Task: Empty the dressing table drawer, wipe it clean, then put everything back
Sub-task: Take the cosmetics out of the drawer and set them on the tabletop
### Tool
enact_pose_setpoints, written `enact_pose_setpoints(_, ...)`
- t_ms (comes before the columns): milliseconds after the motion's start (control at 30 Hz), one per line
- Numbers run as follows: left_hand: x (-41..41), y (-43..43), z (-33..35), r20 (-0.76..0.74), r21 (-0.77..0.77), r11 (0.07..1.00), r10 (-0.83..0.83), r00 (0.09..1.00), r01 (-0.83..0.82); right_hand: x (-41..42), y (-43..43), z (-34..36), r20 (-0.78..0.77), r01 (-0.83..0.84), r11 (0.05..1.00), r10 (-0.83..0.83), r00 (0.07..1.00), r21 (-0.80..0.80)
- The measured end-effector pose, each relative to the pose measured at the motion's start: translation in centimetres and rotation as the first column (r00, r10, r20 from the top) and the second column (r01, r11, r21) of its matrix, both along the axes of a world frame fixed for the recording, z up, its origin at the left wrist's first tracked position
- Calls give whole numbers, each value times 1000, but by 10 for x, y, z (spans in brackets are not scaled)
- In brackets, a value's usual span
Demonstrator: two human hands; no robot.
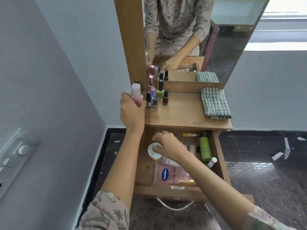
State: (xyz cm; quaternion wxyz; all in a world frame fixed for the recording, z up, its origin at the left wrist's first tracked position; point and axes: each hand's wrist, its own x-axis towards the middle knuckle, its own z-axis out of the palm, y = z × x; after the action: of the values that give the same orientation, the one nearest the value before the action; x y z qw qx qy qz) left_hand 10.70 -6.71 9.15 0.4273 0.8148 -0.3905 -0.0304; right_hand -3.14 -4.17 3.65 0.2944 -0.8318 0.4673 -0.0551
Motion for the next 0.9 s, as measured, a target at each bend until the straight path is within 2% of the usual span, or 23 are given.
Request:
enact_pose_setpoints(100, 0, -2, -1, 13, -4, 1000, -5, 1000, 5, 10, 5, -9, -210, -77, 996, 65, 975, -50)
enact_pose_setpoints(233, 1, -2, -5, 0, 3, 1000, -15, 1000, 15, 22, 10, -20, -455, -166, 983, 115, 883, -75)
enact_pose_setpoints(467, 3, 2, -10, -7, 2, 999, -48, 999, 48, 31, 14, -25, -475, -145, 986, 90, 875, -79)
enact_pose_setpoints(600, 3, 3, -11, -9, 8, 998, -69, 998, 69, 28, 24, -11, -341, -93, 995, 76, 937, -34)
enact_pose_setpoints(700, 8, 5, -12, -31, 9, 996, -90, 995, 91, 16, 34, 17, -86, 61, 996, -66, 994, -65)
enact_pose_setpoints(800, 13, 11, -11, -60, -1, 991, -130, 990, 130, 5, 28, 46, 136, 181, 969, -159, 978, -170)
enact_pose_setpoints(900, 15, 17, -11, -79, -14, 987, -159, 984, 158, 8, 6, 54, 253, 240, 947, -184, 950, -212)
